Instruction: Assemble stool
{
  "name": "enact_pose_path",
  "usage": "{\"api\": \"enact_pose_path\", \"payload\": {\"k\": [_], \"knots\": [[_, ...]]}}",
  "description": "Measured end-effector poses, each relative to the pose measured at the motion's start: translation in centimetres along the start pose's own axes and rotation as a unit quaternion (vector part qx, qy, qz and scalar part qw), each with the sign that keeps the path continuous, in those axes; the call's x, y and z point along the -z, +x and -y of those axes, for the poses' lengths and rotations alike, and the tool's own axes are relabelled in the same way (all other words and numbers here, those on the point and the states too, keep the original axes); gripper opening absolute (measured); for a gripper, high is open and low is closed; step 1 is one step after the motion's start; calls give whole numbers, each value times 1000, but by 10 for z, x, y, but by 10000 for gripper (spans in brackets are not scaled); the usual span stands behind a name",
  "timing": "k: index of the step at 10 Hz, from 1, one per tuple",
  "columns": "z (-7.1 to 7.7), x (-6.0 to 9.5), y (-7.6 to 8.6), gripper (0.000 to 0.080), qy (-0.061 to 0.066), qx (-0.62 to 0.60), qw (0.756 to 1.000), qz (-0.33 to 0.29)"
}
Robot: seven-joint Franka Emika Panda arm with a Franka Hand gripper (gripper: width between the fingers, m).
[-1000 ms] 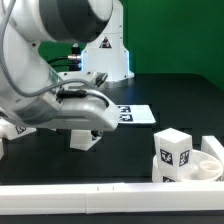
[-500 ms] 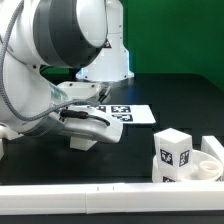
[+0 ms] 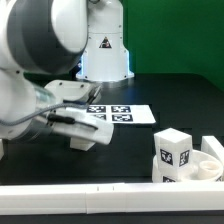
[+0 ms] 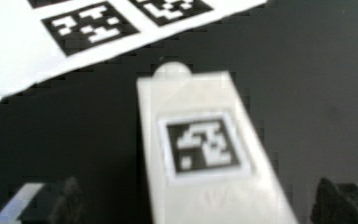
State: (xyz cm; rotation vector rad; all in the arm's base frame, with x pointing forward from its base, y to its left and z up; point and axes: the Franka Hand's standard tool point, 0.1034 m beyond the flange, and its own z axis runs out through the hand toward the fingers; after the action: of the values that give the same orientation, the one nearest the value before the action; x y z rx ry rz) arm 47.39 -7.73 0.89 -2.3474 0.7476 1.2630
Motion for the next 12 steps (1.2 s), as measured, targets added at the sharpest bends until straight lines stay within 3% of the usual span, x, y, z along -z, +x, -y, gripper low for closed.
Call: {"api": "enact_pose_path", "payload": {"k": [1, 2, 3, 4, 6, 8, 9, 10, 11, 12], "knots": [[0, 0, 0, 518, 0, 0, 1000, 0], [0, 0, 0, 518, 0, 0, 1000, 0], [-1, 0, 0, 379, 0, 0, 1000, 0], [-1, 0, 0, 334, 0, 0, 1000, 0], [5, 7, -2, 334, -1, 5, 1000, -13], [29, 38, -37, 334, 0, 19, 1000, -12], [48, 57, -50, 334, -7, 38, 998, -48], [59, 68, -56, 334, -21, 61, 993, -102], [58, 62, -55, 335, -19, 59, 990, -125], [60, 67, -46, 335, -14, 60, 983, -172]]}}
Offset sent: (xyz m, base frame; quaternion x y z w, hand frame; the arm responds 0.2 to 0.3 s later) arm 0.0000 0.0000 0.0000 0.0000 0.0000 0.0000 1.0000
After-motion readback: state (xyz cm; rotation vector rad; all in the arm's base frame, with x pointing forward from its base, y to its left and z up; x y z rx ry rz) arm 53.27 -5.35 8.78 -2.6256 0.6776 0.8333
